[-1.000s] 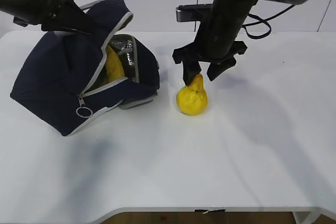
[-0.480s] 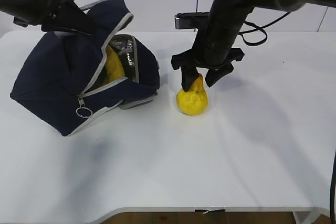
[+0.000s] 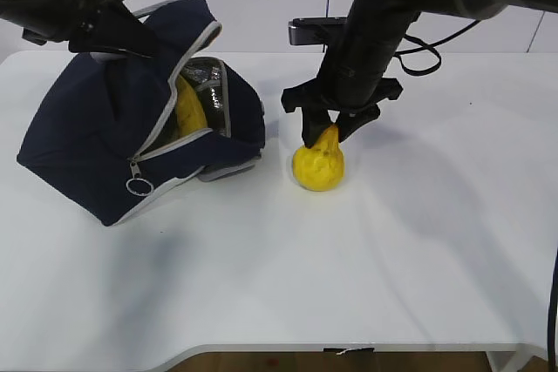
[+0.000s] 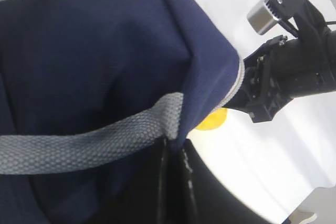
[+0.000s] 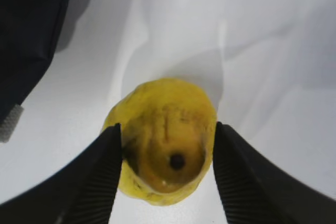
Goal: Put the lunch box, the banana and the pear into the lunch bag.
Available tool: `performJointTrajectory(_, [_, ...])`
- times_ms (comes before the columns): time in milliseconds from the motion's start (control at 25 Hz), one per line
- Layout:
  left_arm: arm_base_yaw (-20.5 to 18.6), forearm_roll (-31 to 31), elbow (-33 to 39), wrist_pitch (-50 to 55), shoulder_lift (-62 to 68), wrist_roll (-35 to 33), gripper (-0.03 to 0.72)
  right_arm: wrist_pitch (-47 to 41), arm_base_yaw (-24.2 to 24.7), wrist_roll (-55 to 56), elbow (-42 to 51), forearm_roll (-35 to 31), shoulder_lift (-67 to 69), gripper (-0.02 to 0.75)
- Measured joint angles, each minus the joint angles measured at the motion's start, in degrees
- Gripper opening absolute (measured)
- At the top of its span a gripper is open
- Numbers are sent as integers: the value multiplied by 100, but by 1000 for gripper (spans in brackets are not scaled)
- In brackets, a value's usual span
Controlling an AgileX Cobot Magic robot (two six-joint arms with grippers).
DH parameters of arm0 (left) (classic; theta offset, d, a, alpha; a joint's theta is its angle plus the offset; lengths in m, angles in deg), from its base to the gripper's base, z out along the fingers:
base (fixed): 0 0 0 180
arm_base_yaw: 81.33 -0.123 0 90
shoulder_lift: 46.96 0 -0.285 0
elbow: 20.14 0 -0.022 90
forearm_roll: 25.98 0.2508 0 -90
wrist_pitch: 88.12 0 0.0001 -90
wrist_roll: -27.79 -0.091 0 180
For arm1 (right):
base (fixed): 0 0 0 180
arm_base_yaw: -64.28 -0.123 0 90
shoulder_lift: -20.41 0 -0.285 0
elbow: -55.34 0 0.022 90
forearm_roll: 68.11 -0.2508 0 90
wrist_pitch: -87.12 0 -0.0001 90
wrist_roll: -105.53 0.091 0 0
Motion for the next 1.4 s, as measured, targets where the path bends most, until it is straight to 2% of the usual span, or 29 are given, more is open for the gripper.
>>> performJointTrajectory(440, [0,0,0,9,0,0,-4,-26,0,10,0,-13,0,323])
performJointTrajectory(640, [0,28,0,9,0,0,-4,-463,0,10,-230,-13,18,305])
performJointTrajectory(920, [0,580,0,40,0,194,-4,-949,0,10,-1042,-79,27,302])
performJointTrajectory(1080, [-93,553,0,49,0,389,-4,-1007,0,-52,-1441,-550,27,302])
performJointTrajectory(1400, [-445,429,0,122,-66,422,-4,-1033,0,-796,-1766,-2341,27,300])
